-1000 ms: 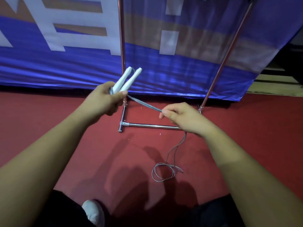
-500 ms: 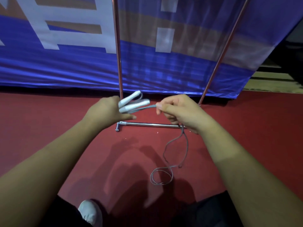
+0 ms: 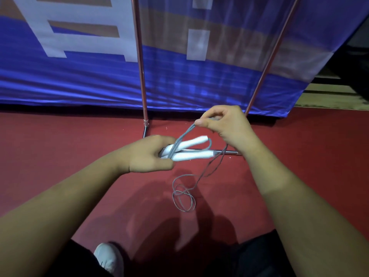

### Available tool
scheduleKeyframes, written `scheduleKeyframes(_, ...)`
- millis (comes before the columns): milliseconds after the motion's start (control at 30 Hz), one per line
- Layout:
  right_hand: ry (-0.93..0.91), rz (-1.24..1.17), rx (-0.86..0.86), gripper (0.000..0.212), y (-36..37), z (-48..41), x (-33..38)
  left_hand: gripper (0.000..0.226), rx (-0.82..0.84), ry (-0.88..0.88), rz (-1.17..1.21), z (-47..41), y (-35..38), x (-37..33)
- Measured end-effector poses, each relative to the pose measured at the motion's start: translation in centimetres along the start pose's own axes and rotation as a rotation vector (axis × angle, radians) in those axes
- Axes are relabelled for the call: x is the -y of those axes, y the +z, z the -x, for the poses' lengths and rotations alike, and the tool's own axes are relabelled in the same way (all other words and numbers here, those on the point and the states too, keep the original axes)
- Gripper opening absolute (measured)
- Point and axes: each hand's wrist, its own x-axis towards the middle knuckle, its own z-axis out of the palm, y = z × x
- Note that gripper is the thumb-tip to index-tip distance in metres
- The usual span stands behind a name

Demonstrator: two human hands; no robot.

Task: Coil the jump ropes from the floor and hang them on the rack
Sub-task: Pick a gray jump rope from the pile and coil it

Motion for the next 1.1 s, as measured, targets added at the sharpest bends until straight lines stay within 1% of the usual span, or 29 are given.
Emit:
scheduleKeyframes(67,0.029,-0.072,0.051,0.008,0.0,-0.2,-0.5,0.033,-0.075,-0.002,0.291,0.1,-0.2,-0.3)
scheduleKeyframes(133,0.057,-0.063,0.110,0.007,0.0,-0.3,-0.8,0.045,-0.136,0.014,0.594,0.1,-0.5,-0.4)
scheduleKeyframes(200,0.083,-0.009,0.206,0.013,0.3,-0.2,-0.8,0.046,-0.158,0.064,0.782,0.1,-1.0,-0.5)
scheduleKeyframes(267,0.097,0.024,0.295,0.018,0.7,0.1,-0.5,0.044,-0.202,0.077,0.859,0.0,-1.4,-0.5)
scheduleKeyframes(333,0.076,0.038,0.325,0.023,0.9,0.4,-0.3,0.036,-0.253,0.053,0.863,0.0,-1.8,-0.5)
scheduleKeyframes(400,0.073,0.002,0.337,0.026,1.0,0.7,-0.1,0.019,-0.273,0.011,0.853,0.0,-2.0,-0.6)
scheduleKeyframes(433,0.084,-0.028,0.349,0.028,1.0,0.8,0.0,0.017,-0.286,-0.016,0.862,0.0,-2.1,-0.5)
scheduleKeyframes(467,0.096,-0.053,0.362,0.027,1.1,0.9,0.1,0.019,-0.307,-0.042,0.877,-0.1,-2.3,-0.5)
scheduleKeyframes(533,0.115,-0.065,0.383,0.018,1.0,1.1,0.1,0.024,-0.374,-0.094,0.919,-0.2,-2.8,-0.4)
scheduleKeyframes(600,0.096,-0.002,0.385,0.010,0.8,1.2,0.1,0.014,-0.452,-0.139,0.940,-0.3,-3.4,-0.4)
scheduleKeyframes(633,0.081,0.039,0.372,0.010,0.7,1.2,0.0,0.011,-0.489,-0.163,0.923,-0.3,-3.7,-0.2)
scheduleKeyframes(700,0.073,0.076,0.307,0.008,0.5,1.1,-0.1,0.017,-0.543,-0.195,0.854,-0.1,-4.3,0.5)
scheduleKeyframes(800,0.082,0.044,0.241,0.012,0.4,1.1,0.0,0.011,-0.573,-0.229,0.773,0.0,-4.7,1.0)
scheduleKeyframes(933,0.102,-0.055,0.264,0.014,0.8,1.1,0.4,0.021,-0.624,-0.266,0.736,-0.3,-4.9,0.9)
scheduleKeyframes(1033,0.019,-0.003,0.232,0.010,0.9,1.2,0.7,0.020,-0.629,-0.293,0.710,-0.2,-5.3,1.0)
scheduleKeyframes(1100,-0.024,0.062,0.246,0.010,0.8,1.4,0.9,0.017,-0.601,-0.331,0.676,0.0,-5.4,1.6)
